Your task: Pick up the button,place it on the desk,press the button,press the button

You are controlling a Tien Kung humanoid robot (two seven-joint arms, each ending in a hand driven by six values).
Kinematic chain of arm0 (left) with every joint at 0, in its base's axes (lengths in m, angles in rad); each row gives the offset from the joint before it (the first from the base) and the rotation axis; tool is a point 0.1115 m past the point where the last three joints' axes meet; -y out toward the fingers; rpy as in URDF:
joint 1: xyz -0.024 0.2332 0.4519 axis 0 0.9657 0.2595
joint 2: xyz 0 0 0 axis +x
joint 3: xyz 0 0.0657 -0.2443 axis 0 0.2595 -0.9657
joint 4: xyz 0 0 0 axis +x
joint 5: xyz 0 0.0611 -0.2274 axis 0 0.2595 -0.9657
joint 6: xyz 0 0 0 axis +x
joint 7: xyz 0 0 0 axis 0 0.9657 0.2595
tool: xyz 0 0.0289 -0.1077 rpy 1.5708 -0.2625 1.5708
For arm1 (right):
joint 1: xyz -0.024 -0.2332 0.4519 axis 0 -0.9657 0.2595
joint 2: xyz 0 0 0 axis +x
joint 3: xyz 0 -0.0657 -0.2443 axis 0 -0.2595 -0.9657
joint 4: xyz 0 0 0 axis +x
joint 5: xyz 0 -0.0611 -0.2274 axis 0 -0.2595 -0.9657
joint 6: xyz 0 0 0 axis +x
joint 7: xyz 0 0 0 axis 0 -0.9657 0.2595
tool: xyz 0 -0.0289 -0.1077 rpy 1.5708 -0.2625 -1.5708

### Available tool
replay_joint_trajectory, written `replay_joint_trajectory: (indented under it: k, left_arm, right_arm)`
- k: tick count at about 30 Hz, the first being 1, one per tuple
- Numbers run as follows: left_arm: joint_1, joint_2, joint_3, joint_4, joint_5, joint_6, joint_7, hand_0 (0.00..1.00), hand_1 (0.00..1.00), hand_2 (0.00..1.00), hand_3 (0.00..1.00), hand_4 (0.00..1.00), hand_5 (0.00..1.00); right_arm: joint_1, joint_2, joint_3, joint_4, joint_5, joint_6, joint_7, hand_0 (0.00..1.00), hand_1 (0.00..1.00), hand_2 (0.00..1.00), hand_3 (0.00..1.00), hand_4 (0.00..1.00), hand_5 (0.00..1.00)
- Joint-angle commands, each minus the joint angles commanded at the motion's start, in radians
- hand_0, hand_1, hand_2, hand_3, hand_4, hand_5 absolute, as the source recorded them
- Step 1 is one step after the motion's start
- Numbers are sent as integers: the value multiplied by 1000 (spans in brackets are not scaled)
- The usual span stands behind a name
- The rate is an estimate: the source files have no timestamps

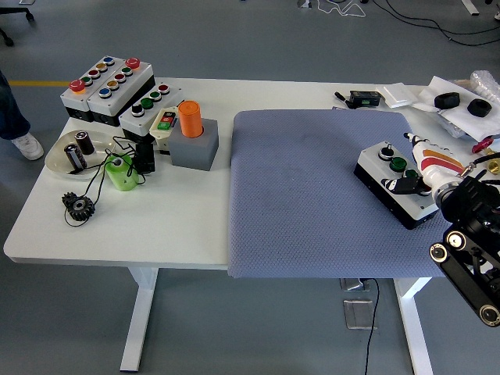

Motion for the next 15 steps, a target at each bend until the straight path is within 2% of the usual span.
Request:
replay_joint_trajectory:
  k: [4,12,13,15]
  left_arm:
    - [0,1,4,0,-8,0,-3,643,698,699,505,311,998]
    - [-2,2,9,0,-11,0,-2,643,698,699,505,311,998]
    - [-2,2,10,0,-12,0,-2,643,699,699,503,313,998]
    - [-3,3,13,0,-15,0,-3,643,699,699,503,313,998]
  right_arm:
    - [15,14,0,-25,14,4,-8,998,961,998,998,889,319]
    - [78,60,-2,-175,-9,6,-29,998,953,998,998,888,322]
    - [84,63,-3,-187,-15,9,-32,900,848,927,980,885,316]
    - [99,68,-8,-212,-29,18,-41,900,848,927,980,885,316]
